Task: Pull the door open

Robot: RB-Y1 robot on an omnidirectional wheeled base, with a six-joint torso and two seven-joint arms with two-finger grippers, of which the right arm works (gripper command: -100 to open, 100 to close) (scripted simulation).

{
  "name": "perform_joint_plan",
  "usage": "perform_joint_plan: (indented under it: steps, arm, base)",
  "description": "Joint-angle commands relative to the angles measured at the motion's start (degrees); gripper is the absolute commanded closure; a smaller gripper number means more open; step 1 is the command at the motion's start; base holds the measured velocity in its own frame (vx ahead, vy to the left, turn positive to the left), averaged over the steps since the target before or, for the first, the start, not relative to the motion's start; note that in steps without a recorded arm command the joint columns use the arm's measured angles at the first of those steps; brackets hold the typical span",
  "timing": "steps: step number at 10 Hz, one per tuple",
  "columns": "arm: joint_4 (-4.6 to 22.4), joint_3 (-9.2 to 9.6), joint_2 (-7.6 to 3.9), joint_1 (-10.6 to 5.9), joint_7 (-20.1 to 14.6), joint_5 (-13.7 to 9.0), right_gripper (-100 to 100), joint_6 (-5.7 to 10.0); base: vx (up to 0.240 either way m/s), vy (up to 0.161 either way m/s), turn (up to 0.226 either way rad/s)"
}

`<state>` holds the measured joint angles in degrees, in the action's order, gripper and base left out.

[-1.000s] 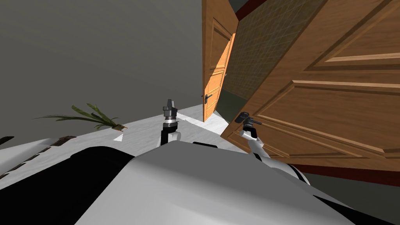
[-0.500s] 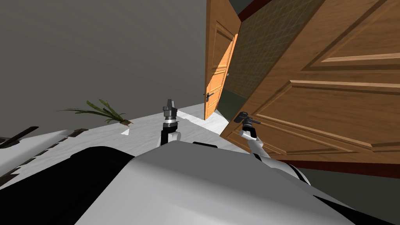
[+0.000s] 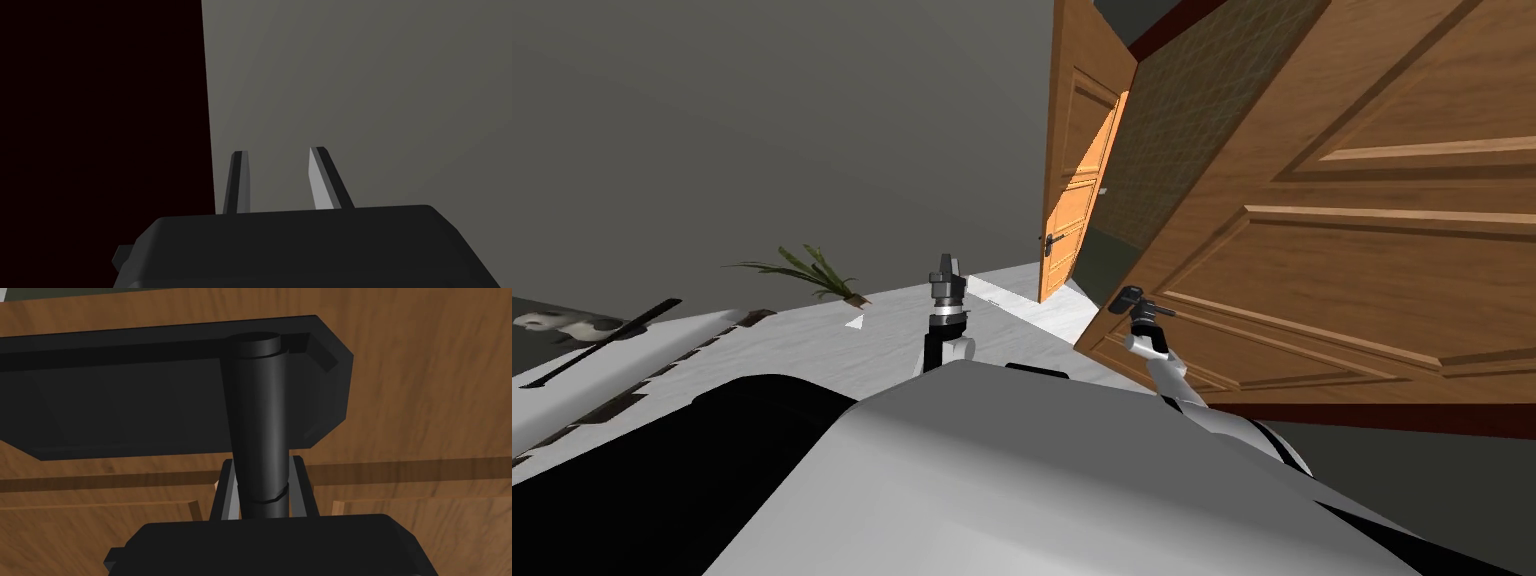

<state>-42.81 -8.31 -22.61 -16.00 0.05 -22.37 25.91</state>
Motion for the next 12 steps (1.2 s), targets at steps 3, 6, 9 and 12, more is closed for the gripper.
perform_joint_plan:
  steps: [3, 6, 9, 12]
  arm:
    - [-0.7, 1.79, -0.60, 0.43, -1.6, 0.5, 100, 0.08]
    - [-1.3, 2.75, -0.60, 0.82, -2.3, 0.7, 100, -0.13]
    - [-2.0, 4.03, -1.17, 1.29, -3.4, 1.0, 100, 0.01]
    - [-3.0, 5.88, -1.99, 1.96, -5.1, 1.4, 100, 0.21]
  base:
    - [-0.212, -0.044, 0.093]
    - [-0.141, -0.017, 0.060]
    - [-0.183, -0.047, 0.098]
    - [-0.196, -0.052, 0.115]
